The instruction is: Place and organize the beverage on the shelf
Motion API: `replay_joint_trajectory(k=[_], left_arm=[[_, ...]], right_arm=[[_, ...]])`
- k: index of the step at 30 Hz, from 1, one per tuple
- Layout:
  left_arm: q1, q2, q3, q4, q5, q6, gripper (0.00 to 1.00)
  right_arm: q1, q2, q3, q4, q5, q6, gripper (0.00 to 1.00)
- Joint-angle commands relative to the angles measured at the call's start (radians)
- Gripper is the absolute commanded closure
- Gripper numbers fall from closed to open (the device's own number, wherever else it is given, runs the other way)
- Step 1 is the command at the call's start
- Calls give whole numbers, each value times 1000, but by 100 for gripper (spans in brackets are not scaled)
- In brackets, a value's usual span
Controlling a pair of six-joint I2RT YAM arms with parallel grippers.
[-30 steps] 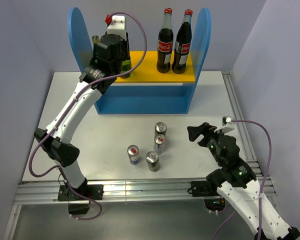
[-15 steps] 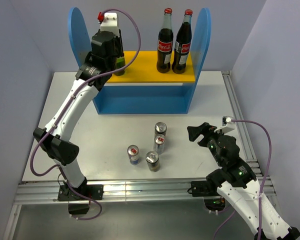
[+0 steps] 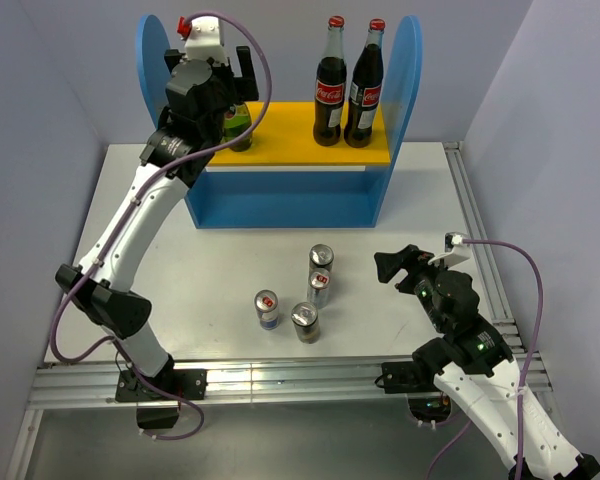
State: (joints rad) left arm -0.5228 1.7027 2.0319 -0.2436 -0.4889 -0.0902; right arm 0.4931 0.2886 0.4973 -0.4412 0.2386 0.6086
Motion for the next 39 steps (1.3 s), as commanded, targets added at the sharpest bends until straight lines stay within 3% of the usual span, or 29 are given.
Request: replay_joint_trajectory(k=[1, 4, 9, 13, 16, 20, 25, 31, 39], left_arm=[[0, -63, 5, 29, 27, -14, 1], [-17, -97, -16, 12, 20, -8, 1], [-135, -207, -103, -37, -87, 9, 1], [-293, -378, -379, -74, -281, -23, 1], [-457, -540, -615, -164, -397, -170, 1], [-627, -714, -861, -345, -418, -515, 1], [-697, -772, -1102, -466, -392, -701, 1], [-760, -811, -1295, -332, -312, -822, 1], [-824, -824, -1354, -158, -284, -812, 1]], right_arm=[[4, -6, -2, 41, 1, -10, 8], [5, -5, -2, 41, -1, -12, 8], [4, -8, -2, 41, 1, -10, 8], [5, -17, 3, 36, -2, -9, 8], [4, -20, 3, 36, -9, -9, 8], [4, -11, 1, 41, -13, -12, 8], [4, -8, 6, 45, -7, -18, 8], [4, -17, 6, 39, -1, -12, 8], [4, -17, 4, 32, -13, -9, 8]])
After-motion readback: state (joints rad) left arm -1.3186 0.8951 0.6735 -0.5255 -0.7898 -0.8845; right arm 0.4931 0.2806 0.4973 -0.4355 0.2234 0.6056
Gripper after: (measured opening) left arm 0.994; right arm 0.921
